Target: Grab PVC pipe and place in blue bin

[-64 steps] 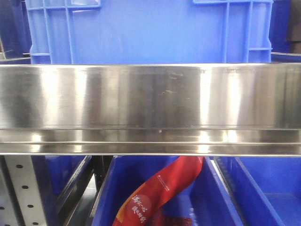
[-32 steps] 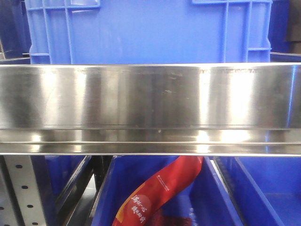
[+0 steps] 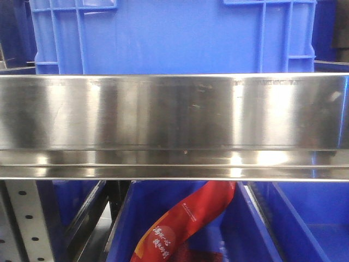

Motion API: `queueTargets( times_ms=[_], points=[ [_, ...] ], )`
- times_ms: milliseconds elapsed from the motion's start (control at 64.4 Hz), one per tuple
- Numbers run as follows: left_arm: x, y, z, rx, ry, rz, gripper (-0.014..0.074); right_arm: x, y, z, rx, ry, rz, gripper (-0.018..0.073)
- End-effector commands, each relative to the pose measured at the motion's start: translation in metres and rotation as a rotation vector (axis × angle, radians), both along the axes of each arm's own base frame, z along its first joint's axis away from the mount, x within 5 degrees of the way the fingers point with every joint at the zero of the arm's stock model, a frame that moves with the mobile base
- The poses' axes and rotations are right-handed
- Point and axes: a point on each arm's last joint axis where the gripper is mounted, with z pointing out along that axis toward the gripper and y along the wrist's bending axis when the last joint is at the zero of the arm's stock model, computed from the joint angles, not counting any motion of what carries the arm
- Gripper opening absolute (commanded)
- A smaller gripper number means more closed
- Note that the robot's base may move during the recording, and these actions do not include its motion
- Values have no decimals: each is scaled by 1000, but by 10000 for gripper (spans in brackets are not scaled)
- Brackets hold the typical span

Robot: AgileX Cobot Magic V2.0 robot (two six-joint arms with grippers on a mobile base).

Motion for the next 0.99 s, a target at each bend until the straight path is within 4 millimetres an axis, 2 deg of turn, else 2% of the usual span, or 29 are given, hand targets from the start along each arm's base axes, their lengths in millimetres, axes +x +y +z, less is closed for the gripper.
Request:
queueTargets(
  times_ms=[0, 684, 792, 870, 979],
  points=[
    [-1, 1, 3, -14, -24, 4, -111, -1, 0, 3, -15, -28, -8, -168],
    [-1, 1, 3, -14, -24, 4, -111, -1, 0, 3, -16, -33, -9, -168],
    [-4, 9, 5, 6, -70, 74, -111, -1, 0, 3, -16, -33, -9, -168],
    [-5, 14, -4, 28, -46, 119, -111, -1, 0, 3, -16, -33, -9, -168],
    [-12, 22, -34, 67, 42, 194, -111, -1, 0, 3, -16, -33, -9, -168]
  ],
)
